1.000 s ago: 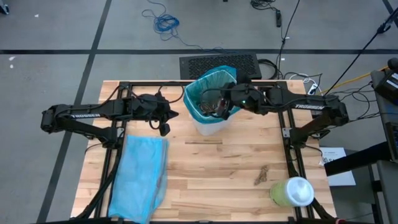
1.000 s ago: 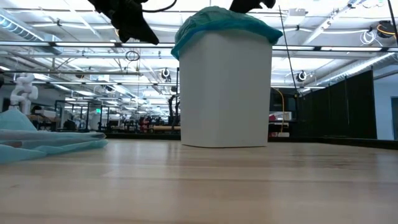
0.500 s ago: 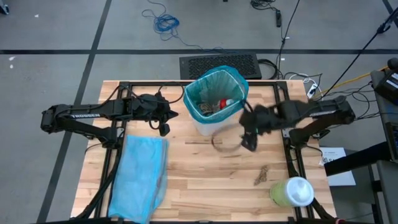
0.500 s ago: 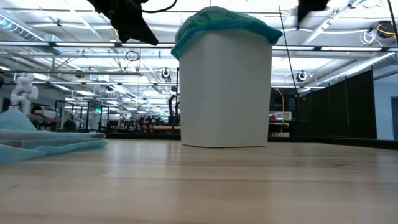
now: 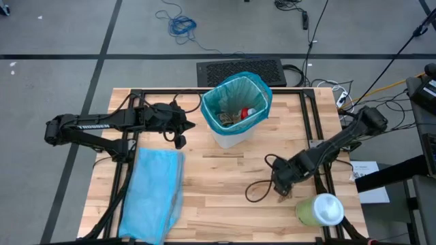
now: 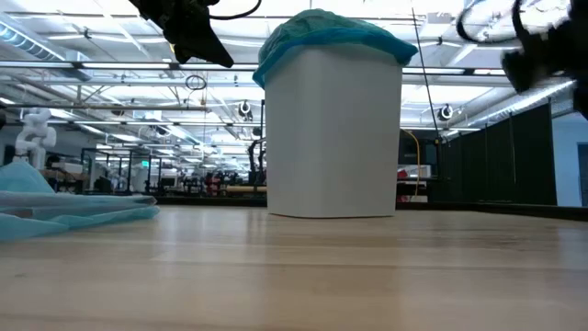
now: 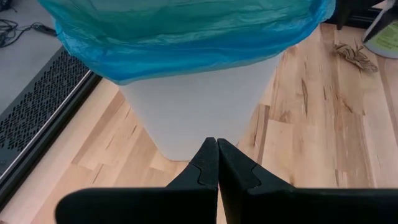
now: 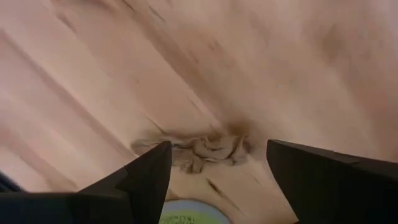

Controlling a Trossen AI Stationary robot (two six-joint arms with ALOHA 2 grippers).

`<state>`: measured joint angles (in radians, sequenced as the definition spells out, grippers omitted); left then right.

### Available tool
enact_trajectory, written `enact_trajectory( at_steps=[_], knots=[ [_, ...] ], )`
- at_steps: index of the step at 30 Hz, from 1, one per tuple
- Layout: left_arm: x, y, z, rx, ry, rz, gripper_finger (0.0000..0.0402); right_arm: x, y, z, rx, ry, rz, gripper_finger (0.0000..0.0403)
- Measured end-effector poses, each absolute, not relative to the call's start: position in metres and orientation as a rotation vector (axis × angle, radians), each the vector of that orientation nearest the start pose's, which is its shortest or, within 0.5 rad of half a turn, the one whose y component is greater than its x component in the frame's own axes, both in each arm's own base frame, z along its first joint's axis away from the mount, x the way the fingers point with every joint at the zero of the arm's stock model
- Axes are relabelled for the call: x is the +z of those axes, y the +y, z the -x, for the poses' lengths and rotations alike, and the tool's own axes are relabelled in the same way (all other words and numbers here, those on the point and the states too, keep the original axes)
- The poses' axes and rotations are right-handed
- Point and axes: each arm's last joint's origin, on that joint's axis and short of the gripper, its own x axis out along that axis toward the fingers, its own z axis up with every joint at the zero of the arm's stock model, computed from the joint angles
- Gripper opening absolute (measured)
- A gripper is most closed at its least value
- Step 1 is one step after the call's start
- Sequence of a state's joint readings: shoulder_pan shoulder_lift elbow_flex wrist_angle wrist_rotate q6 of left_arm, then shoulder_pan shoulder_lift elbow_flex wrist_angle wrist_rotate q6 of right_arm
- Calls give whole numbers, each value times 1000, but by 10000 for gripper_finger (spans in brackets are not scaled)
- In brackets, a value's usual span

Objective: Place trash/remove bag and relplace
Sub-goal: Put the brown napkin into the trash bin

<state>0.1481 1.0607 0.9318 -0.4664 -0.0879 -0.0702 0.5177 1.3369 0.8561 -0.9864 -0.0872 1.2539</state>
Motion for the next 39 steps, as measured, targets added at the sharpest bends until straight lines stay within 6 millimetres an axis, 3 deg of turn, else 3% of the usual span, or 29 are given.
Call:
enact_trajectory(
  at_steps=[4,8,15,18,24,25,29,39],
  knots=[
    [308,35,-219,249,588,84,5,176,102,-170,-548,1564,-716,256],
    [308,35,-219,248,589,80,5,162,98,-162,-584,1603,-730,256],
    [308,35,-219,248,589,82,5,141,105,-170,-373,1519,-904,229],
    [308,35,-219,250,588,85,5,138,104,-167,-385,1522,-918,182],
    [308,35,-219,248,588,80,5,138,103,-165,-308,1562,-835,25],
    [308,35,-219,248,588,80,5,139,104,-166,-271,1560,-811,13],
    [308,35,-219,248,588,81,5,146,108,-170,-172,1561,-760,38],
    [303,35,-215,249,653,83,5,175,117,-179,-8,1574,-578,171]
  ],
)
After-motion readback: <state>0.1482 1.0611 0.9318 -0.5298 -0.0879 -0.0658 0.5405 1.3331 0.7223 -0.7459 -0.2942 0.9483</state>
